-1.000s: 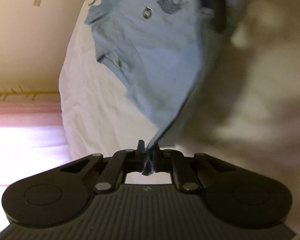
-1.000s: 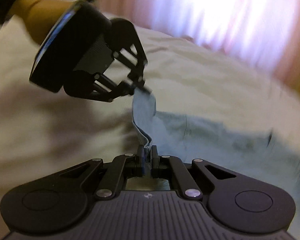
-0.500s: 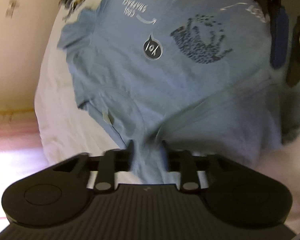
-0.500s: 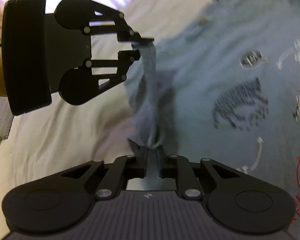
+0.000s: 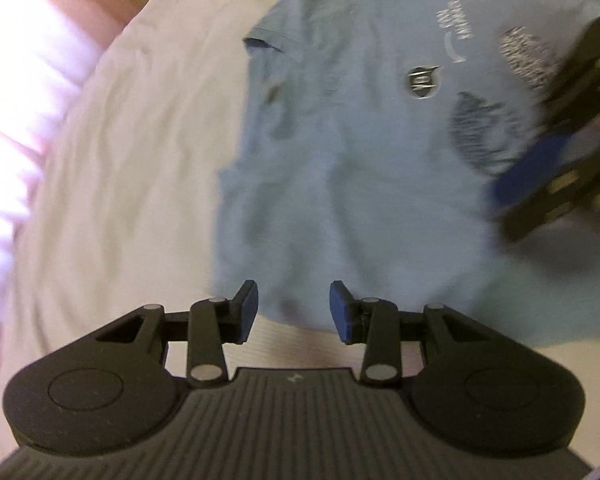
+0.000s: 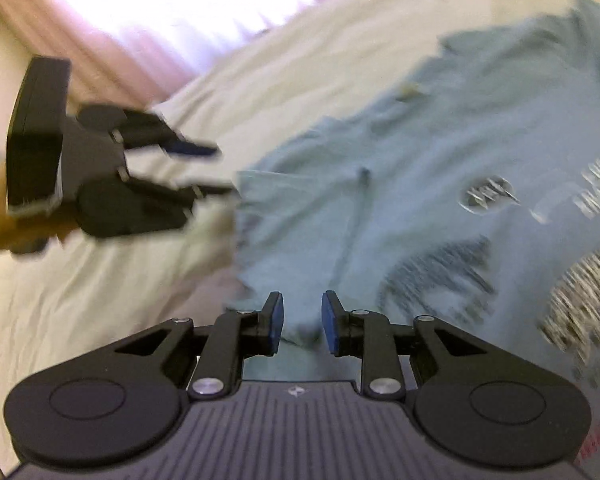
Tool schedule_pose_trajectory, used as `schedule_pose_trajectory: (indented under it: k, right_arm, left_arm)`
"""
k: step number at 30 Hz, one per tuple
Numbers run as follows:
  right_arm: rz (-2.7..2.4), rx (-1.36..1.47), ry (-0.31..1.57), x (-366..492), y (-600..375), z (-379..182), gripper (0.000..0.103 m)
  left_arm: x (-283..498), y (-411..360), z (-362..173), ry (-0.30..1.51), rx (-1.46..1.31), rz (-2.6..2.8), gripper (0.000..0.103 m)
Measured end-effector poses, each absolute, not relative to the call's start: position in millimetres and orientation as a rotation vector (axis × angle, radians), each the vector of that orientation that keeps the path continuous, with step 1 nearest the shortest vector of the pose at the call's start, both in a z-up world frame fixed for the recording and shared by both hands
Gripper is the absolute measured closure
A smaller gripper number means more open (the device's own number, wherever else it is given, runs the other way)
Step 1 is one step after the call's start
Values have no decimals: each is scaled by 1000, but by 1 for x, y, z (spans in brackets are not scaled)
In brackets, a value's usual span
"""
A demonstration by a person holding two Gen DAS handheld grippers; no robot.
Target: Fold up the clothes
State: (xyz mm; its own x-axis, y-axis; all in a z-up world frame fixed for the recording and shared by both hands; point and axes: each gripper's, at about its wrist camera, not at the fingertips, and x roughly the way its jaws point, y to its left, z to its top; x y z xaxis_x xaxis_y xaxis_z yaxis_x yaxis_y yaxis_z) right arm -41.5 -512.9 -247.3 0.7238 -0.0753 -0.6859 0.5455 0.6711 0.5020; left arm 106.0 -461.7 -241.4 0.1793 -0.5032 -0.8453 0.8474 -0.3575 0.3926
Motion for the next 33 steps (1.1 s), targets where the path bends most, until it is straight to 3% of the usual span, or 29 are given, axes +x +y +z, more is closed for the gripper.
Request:
schedule_pose_trajectory:
  k: [7,14,22,27,31,33]
  right_arm:
    - [-220,631,827,-14,-511,-271,76]
    - [-221,513,779,-2,-544,-252,76]
    - [-160,394,860,73,-575,-276,76]
    - [-216,364,888,80,-590,-287,78]
    - [-306,379,828,49,-595,-254,77]
    - [-359,385,818,27,-601,-239,72]
  left_arm:
    - [63,-418,-276,420,1317,-1395,68]
    - [61,-404,-250,490,1043,-1248,62]
    - [50,-399,-283,526,1051,-1264,61]
    - [61,-385,-260,574,940,-1247,61]
    - [63,-389,-235,554,858,-1243,61]
    - [58,-395,-225,543,820,-1247,60]
